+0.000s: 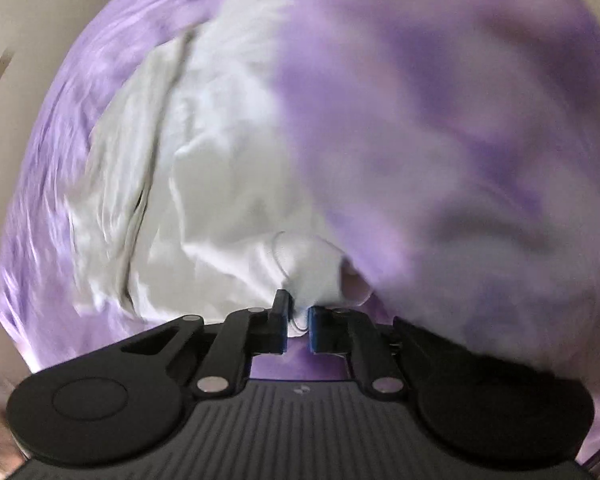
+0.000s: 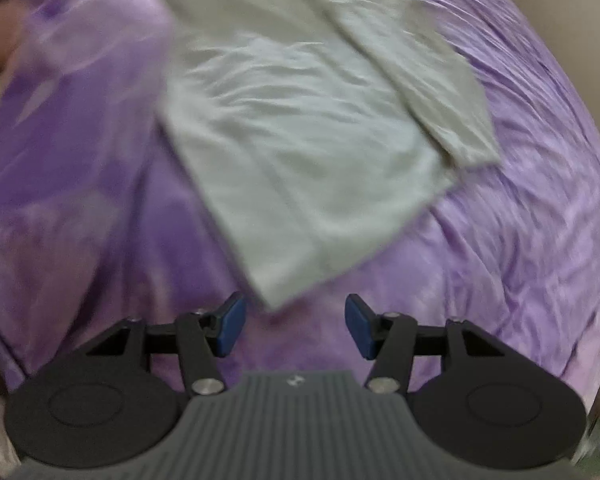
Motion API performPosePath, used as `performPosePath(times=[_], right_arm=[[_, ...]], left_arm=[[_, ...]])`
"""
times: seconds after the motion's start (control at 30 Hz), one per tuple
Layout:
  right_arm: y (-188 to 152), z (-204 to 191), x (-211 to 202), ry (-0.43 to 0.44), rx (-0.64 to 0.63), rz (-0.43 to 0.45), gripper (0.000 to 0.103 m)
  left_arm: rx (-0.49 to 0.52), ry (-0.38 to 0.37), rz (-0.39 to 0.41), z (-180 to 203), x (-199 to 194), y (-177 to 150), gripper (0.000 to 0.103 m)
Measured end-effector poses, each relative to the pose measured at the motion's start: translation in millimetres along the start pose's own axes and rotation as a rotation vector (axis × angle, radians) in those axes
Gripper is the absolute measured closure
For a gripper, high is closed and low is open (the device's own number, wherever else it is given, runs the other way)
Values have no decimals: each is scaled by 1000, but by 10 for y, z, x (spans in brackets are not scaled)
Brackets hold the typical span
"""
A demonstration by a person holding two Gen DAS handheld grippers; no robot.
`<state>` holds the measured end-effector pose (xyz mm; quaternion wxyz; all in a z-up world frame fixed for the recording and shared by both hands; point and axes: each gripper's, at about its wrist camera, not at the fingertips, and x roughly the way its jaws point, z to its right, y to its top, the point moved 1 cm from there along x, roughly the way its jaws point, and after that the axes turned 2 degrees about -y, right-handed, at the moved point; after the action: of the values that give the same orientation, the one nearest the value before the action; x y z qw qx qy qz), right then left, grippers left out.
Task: Fold small clothes
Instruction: 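Grasp the sweatshirt hem with the left gripper and lift it toward the collar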
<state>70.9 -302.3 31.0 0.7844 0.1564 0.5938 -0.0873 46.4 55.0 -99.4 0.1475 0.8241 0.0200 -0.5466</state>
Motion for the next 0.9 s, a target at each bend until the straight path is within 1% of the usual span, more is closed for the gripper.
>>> performPosePath(times=[0.1,0.17,0.23,0.3,0.37,0.4,0.43,0.47,0.5,0.53,0.63,0.73,0.77,0.8,0.83,0.9], right_arm=[[101,-234,50,-18,-115,5,51],[130,-344,106,-30,-170,11,51],[135,-405,203,-46,-201,1,53],[108,-420,329,-65,-215,-16,56],[76,-428,380,-59,-220,-13,63],[74,-416,389,-51,-213,-14,75],[75,-379,375,-43,-199,-16,93],[81,-339,349,-44,-183,-15,102],[86,-299,306,-41,-163,-12,103],[88,-269,262,-59,-147,-6,103],[90,-54,91,-148,-85,13,103],[117,265,-172,-225,20,76,103],[124,354,-257,-227,56,93,103],[127,399,-319,-208,78,102,103],[129,415,-354,-168,84,99,103],[147,286,-320,-126,43,90,101]], left_arm=[[-197,-28,65,-312,-109,-13,95],[-287,-41,96,-456,-176,-24,95],[-353,-53,123,-552,-227,-16,95],[-391,-57,137,-605,-256,17,95],[-418,-54,142,-675,-260,28,95],[-437,-60,145,-688,-273,19,95],[-455,-65,147,-730,-267,9,95],[-472,-68,148,-753,-270,-2,95],[-490,-65,148,-775,-278,-9,95],[-505,-62,145,-764,-324,-10,95],[-556,-52,145,-830,-373,-10,95],[-599,-34,133,-934,-387,4,95],[-612,-34,138,-968,-401,7,95],[-627,-33,144,-998,-421,11,95],[-644,-29,149,-1028,-437,15,95],[-689,-25,155,-1100,-445,24,95]])
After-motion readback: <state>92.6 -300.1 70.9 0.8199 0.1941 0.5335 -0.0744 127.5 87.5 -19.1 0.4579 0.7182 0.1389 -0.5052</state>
